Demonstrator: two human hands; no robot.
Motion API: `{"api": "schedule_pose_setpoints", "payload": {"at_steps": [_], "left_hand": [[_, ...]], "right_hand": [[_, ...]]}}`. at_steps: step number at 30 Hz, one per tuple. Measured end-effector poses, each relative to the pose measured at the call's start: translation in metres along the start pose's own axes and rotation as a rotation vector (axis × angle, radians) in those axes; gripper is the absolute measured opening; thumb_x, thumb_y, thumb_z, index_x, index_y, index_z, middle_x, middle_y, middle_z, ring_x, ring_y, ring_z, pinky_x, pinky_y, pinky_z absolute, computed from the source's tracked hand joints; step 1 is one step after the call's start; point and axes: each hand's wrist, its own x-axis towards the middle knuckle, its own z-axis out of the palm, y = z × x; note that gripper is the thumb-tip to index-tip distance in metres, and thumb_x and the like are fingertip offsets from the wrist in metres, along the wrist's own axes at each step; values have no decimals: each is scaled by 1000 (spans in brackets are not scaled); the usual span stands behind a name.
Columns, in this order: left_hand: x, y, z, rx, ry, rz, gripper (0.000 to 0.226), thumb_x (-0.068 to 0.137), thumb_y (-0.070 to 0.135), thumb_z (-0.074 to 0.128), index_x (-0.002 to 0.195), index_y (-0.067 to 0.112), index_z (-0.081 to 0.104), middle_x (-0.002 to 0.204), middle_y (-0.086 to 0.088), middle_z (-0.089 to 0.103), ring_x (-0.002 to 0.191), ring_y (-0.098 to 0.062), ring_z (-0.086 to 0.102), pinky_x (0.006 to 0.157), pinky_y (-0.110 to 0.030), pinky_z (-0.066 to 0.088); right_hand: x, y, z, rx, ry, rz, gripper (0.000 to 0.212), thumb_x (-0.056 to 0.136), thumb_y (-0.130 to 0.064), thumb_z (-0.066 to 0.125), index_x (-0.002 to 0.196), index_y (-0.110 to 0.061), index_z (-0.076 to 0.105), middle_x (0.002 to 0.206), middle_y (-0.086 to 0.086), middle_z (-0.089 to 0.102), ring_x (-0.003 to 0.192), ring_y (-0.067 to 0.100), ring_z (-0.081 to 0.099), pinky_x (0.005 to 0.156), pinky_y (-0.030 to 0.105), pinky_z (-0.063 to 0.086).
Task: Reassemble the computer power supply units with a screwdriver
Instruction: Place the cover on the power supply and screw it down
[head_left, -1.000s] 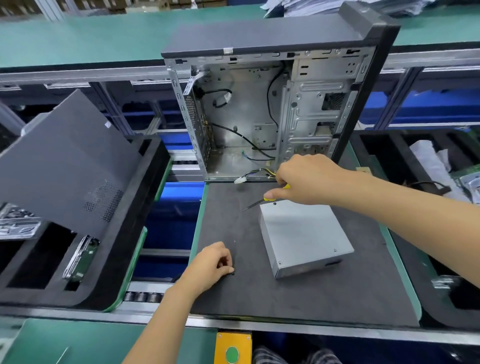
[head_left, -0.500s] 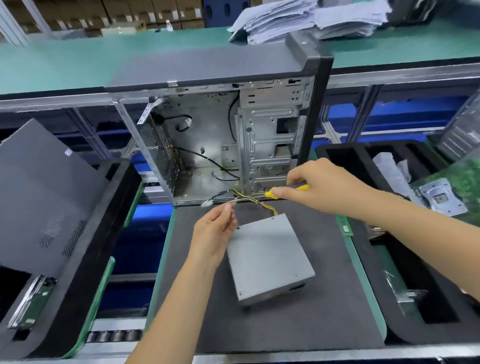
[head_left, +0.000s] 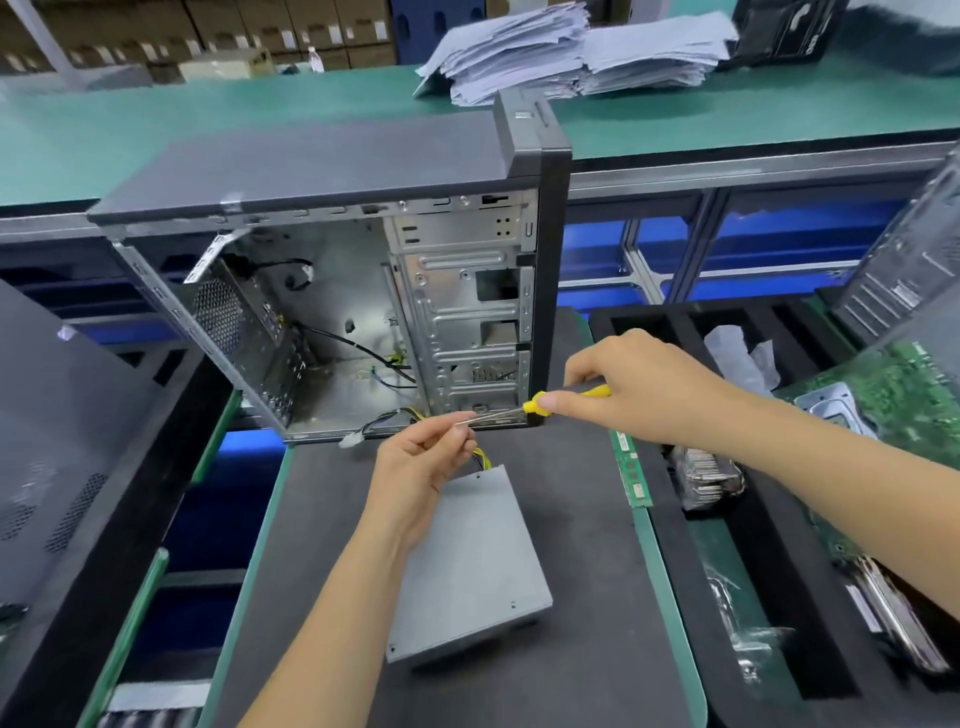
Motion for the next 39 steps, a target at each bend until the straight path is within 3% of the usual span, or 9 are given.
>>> {"api": "schedule_pose_setpoints", "payload": {"at_steps": [4, 10, 15, 19, 27, 30, 32, 35, 39], "left_hand": [[-2, 0, 5, 27, -1, 18, 21, 86, -6, 60, 94, 7, 75, 74, -2, 70, 68, -10, 66, 69, -18, 54], [-5, 1, 5, 12, -45, 22, 22, 75, 10, 68, 92, 16, 80, 80, 0, 71, 73, -8, 65, 75, -18, 53], [-5, 1, 1, -117, -83, 31, 24, 83, 11, 62, 101, 13, 78, 86, -1, 72, 81, -9, 67, 82, -19, 54], [-4, -1, 2, -120, -81, 38, 24, 84, 12, 61, 100, 11, 78, 85, -2, 71, 79, -9, 67, 82, -20, 54], [-3, 2, -3, 193, -65, 222, 19, 80, 16, 67, 93, 20, 80, 89, -4, 75, 76, -12, 69, 78, -19, 53], [-3, 3, -5, 176, -28, 265, 18, 80, 14, 68, 93, 19, 80, 86, -5, 75, 77, -13, 69, 77, -19, 52], [-3, 3, -6, 155, 0, 272, 18, 79, 14, 69, 93, 17, 79, 85, -7, 75, 77, -14, 69, 78, -20, 52], [-4, 1, -9, 173, 6, 276, 17, 78, 14, 70, 92, 16, 79, 86, -10, 74, 77, -17, 69, 80, -24, 53], [-5, 1, -11, 151, 10, 289, 17, 79, 11, 68, 93, 12, 78, 88, -12, 74, 77, -19, 70, 79, -24, 54]], "right_hand": [[2, 1, -1, -8, -12, -15, 43, 83, -66, 51, 63, -28, 54, 48, -9, 42, 49, 7, 42, 48, 25, 29], [3, 1, -1, -24, -2, -28, 44, 83, -66, 51, 68, -25, 57, 49, -8, 42, 48, 7, 42, 47, 25, 29], [2, 5, -6, -32, 6, -20, 44, 82, -67, 49, 63, -28, 54, 47, -7, 43, 47, 8, 41, 49, 26, 35], [2, 6, -6, -44, -6, -19, 42, 82, -67, 48, 63, -30, 51, 50, -7, 44, 49, 7, 41, 49, 26, 32], [5, 6, -8, -185, 52, -88, 45, 84, -67, 44, 74, -25, 59, 54, -6, 48, 58, 13, 48, 52, 29, 37], [9, 6, -6, -48, 12, -53, 48, 85, -64, 46, 63, -23, 60, 43, -5, 40, 41, 9, 39, 44, 22, 28], [12, 5, -3, 89, -49, 0, 49, 85, -62, 48, 59, -23, 61, 40, -7, 42, 39, 8, 41, 42, 17, 31], [17, 7, -5, 199, -191, 24, 39, 80, -63, 55, 80, -25, 64, 71, -9, 63, 69, 6, 61, 66, 26, 50], [20, 3, -13, 306, -278, -48, 24, 80, -48, 67, 86, -27, 57, 65, -11, 67, 50, -2, 50, 53, 18, 37]]}}
